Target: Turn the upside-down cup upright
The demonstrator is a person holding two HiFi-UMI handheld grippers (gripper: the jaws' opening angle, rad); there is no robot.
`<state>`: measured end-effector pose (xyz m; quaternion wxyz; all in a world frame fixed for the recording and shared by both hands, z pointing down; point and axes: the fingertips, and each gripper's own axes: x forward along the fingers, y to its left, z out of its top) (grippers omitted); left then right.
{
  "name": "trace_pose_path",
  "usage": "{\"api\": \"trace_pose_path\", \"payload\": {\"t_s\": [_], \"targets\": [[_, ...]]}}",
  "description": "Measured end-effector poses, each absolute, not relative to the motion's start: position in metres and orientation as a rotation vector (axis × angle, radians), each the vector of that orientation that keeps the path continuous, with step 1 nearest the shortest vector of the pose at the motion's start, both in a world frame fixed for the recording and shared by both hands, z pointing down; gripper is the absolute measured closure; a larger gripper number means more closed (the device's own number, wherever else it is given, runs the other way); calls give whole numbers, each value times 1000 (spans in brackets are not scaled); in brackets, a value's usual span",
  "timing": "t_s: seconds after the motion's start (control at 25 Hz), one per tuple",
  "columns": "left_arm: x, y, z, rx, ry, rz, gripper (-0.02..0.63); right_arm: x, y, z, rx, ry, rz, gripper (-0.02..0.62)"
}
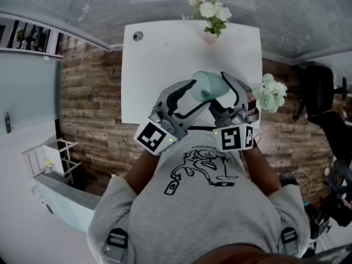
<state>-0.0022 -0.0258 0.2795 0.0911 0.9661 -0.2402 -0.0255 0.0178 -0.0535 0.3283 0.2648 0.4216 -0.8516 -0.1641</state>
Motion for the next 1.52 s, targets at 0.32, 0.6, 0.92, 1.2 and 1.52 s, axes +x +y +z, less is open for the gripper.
{"api": "trace_pose_path", "payload": {"t_s": [0.32,0.6,0.92,1.2,1.52], "targets": [[-8,-31,278,2842,-739,-117,330,15,-51,333,1155,-2378,-339,250],[-10,-33,275,2832,-746,-142,310,13,-50,335,1174,-2462,-237,250],[-13,-37,266,2813,-726,-252,278,12,-49,336,1204,-2571,-97,250],[-13,-35,264,2828,-676,-243,256,13,-48,334,1236,-2673,36,250],[-3,-25,273,2831,-572,-176,201,9,-42,324,1216,-2838,199,250]]}}
